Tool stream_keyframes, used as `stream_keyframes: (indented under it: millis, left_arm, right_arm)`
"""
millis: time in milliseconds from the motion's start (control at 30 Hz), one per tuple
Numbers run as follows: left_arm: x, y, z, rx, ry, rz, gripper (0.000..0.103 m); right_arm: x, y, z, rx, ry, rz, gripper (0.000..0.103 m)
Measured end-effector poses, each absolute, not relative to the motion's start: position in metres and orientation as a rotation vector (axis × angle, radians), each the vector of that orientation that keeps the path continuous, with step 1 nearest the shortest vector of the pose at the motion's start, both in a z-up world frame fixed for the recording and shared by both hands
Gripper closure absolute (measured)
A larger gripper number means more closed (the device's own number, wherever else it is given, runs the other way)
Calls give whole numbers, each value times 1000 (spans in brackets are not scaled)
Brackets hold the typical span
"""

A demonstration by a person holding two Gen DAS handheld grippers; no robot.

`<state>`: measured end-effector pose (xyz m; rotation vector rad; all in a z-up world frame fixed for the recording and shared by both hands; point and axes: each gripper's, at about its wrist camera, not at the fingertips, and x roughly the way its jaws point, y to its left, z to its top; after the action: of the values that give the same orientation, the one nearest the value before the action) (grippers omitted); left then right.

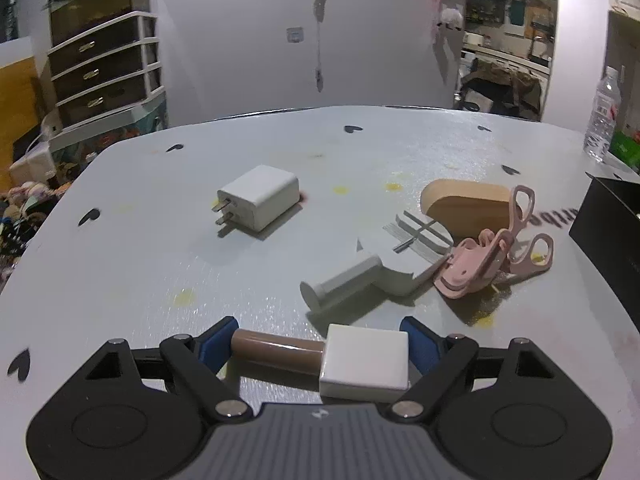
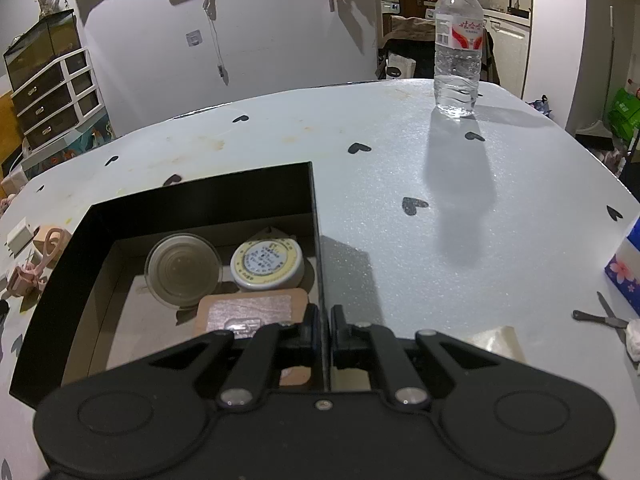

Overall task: Organize rigid objects
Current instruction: 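Carry the white handled block into the black box and open the left tool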

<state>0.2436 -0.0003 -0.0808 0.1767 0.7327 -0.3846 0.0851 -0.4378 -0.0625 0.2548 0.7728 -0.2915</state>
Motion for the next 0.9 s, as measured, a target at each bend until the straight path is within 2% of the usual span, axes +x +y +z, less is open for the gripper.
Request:
stream_keyframes:
  millis: [233, 500, 900]
  left_arm:
    - [225, -14, -51, 98, 679, -381, 16]
    - [199, -87, 2, 123, 578, -612, 16]
    - [162, -209, 6, 302, 619, -1006, 16]
  right_arm:
    - [85, -438, -63, 250, 775, -289, 97]
    - [83, -439, -63, 255, 769, -287, 99]
    - [82, -440, -63, 255, 766, -277, 98]
